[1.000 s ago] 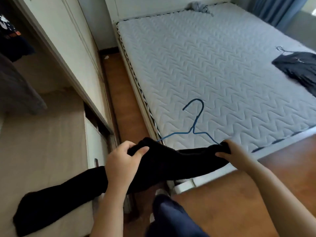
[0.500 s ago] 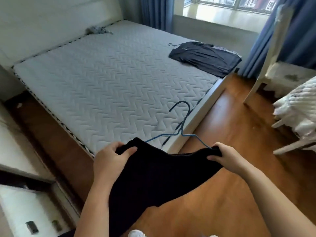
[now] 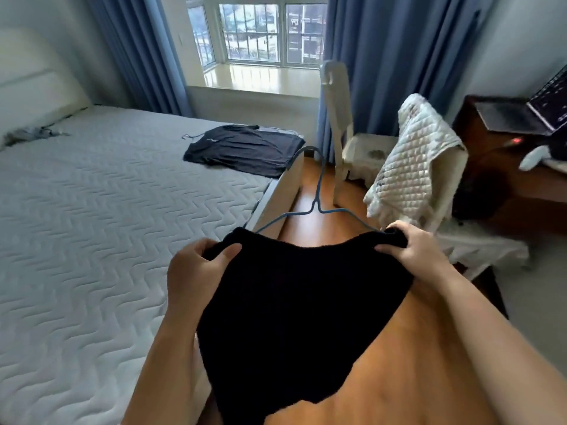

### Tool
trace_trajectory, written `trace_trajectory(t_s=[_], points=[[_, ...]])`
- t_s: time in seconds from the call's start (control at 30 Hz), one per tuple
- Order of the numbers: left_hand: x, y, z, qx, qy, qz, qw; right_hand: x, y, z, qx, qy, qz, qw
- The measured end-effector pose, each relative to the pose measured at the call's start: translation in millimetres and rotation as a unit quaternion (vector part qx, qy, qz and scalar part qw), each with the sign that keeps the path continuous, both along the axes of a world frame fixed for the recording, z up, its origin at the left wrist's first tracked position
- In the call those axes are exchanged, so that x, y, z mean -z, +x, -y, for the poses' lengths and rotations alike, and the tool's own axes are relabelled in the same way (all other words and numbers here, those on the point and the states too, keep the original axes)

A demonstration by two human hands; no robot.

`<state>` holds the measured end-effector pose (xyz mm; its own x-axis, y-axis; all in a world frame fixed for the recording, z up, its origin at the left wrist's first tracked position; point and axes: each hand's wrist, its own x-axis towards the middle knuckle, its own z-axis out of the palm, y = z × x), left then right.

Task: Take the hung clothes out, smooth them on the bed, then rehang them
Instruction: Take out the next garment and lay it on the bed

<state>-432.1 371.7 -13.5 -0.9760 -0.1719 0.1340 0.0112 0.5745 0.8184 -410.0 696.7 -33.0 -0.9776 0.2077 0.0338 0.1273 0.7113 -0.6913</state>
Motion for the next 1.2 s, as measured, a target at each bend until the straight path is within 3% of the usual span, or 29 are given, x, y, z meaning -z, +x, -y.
trace_trajectory(t_s=[0.17,0.5,0.77,1.0,1.2], points=[[12.7,-86.7,-24.2,-0.014,0.027,-0.022,0.999,2.8,-93.6,-30.1,-0.011,0.04,-0.034,0.999],[40.2,-273.8,-40.6,-0.09,0.086,-0.032,0.992,-6.0,-301.6,-60.0,-0.104,0.091,0.022,0.99],[48.5,-409.1,-86.1,-0.164,0.021,-0.072,0.984,2.6,-470.2,-106.1,-0.179,0.088,0.051,0.978],[35.0,-474.5,-100.6,-0.3,-0.022,-0.081,0.95,-2.6,-622.4,-98.9,-0.321,0.08,0.057,0.942],[33.1,-485.5,-75.5,-0.438,-0.025,-0.069,0.896,-13.1,-729.3,-23.5,-0.442,0.072,0.032,0.894]])
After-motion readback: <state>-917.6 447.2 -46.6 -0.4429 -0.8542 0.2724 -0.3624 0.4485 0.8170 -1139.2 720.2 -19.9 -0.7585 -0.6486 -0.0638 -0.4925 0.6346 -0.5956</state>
